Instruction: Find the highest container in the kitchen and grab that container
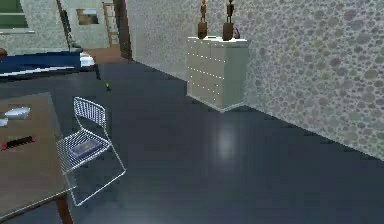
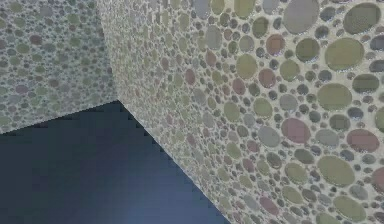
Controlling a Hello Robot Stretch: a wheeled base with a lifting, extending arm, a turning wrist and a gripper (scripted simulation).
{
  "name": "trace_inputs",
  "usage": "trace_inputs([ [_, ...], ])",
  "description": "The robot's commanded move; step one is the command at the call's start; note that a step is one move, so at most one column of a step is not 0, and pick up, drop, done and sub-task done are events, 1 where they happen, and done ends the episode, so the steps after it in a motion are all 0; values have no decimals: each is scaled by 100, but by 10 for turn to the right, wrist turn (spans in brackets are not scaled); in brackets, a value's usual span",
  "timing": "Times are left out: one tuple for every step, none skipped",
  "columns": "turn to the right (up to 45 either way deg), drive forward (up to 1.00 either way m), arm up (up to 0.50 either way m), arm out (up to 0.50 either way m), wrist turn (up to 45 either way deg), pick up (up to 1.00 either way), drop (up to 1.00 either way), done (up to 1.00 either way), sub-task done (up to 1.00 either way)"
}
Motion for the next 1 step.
trace_inputs([
  [-30,0,0,0,0,0,0,0,0],
])
